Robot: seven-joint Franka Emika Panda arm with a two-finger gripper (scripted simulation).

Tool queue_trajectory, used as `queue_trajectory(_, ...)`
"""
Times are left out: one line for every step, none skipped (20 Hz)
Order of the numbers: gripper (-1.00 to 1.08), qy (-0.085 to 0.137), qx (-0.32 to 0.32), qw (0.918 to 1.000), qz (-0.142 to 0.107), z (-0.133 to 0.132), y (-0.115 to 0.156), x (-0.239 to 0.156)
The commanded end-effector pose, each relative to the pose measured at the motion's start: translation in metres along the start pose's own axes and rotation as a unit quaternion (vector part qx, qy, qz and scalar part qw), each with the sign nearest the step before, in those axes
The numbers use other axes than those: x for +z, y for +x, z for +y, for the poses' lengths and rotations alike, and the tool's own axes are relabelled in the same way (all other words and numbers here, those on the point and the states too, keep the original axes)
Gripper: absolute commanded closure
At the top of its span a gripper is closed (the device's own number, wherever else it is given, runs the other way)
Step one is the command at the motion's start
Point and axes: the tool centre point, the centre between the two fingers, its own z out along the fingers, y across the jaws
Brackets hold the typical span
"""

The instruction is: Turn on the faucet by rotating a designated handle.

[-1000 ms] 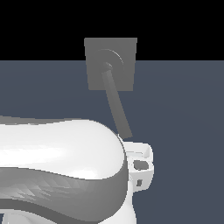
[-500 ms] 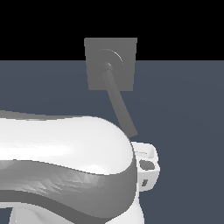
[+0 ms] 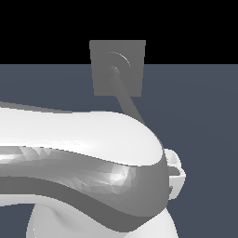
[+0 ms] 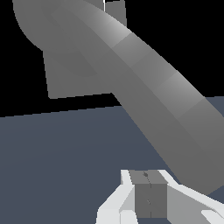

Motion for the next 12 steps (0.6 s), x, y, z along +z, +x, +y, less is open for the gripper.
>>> queue_trajectory(1.08, -0.009, -0.007, 0.9998, 0.018, 0.017, 0.024, 0.001)
queue_trajectory(1.08, -0.009, -0.008, 0.9998, 0.019, 0.021, 0.027, 0.001)
queue_trajectory(1.08, -0.010, -0.009, 0.9997, 0.019, 0.024, 0.030, 0.001)
queue_trajectory(1.08, -0.010, -0.009, 0.9997, 0.020, 0.027, 0.033, 0.001)
queue_trajectory(1.08, -0.010, -0.010, 0.9997, 0.020, 0.030, 0.036, 0.001)
queue_trajectory(1.08, -0.011, -0.011, 0.9997, 0.021, 0.033, 0.039, 0.001)
queue_trajectory(1.08, -0.011, -0.012, 0.9996, 0.022, 0.036, 0.043, 0.000)
queue_trajectory(1.08, -0.011, -0.013, 0.9996, 0.022, 0.040, 0.046, 0.000)
queue_trajectory(1.08, -0.012, -0.014, 0.9996, 0.023, 0.043, 0.049, 0.000)
queue_trajectory(1.08, -0.012, -0.015, 0.9995, 0.023, 0.046, 0.052, 0.000)
queue_trajectory(1.08, -0.013, -0.016, 0.9995, 0.024, 0.049, 0.055, 0.000)
queue_trajectory(1.08, -0.013, -0.017, 0.9995, 0.024, 0.052, 0.058, 0.000)
